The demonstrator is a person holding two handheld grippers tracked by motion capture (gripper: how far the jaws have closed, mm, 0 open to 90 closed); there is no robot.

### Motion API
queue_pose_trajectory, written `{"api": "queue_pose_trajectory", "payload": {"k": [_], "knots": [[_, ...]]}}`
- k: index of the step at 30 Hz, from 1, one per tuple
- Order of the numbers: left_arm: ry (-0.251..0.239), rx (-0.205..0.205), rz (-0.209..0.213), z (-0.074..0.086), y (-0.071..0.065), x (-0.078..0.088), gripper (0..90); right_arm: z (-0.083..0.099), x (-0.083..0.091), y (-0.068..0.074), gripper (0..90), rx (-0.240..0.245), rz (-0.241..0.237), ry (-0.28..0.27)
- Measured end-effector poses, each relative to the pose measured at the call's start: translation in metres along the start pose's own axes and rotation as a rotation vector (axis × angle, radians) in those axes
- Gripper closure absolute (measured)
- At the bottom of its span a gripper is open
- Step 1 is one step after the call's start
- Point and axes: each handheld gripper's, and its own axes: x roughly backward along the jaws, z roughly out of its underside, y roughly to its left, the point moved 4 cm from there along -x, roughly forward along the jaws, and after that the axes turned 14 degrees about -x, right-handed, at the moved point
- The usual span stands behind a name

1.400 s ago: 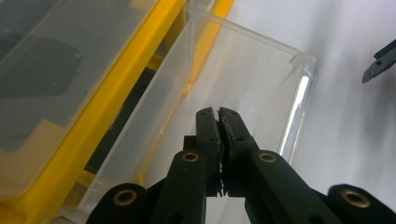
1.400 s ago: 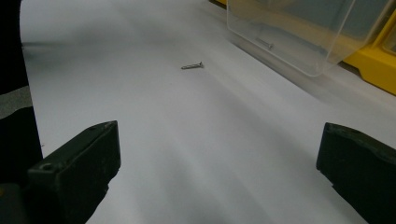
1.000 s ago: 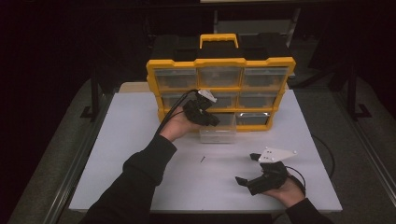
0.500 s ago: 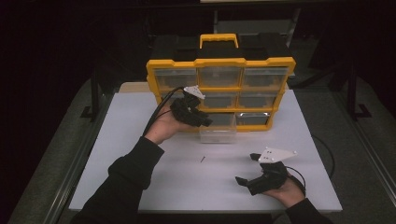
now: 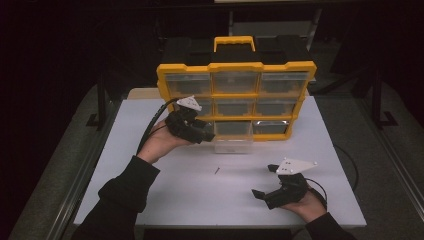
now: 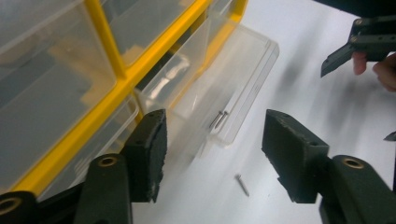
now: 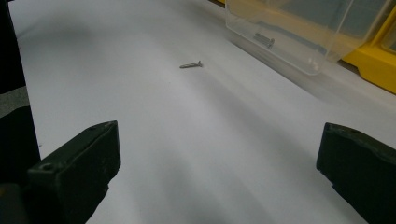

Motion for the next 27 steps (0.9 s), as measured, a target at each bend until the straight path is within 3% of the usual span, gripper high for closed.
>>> {"api": "queue_pose_trajectory", "payload": {"k": [14, 18, 27], "knots": [[0.023, 0.023, -0.012, 0.033, -0.012, -0.018, 26.5, 0.001, 0.000, 0.000, 0.0, -0.001, 0.001, 0.003], [0.031, 0.020, -0.020, 0.039, -0.017, -0.024, 20.2, 0.001, 0.000, 0.000, 0.0, 0.000, 0.003, 0.006], [0.045, 0.011, -0.022, 0.050, -0.031, -0.043, 16.7, 0.001, 0.000, 0.000, 0.0, 0.000, 0.001, 0.005]]}}
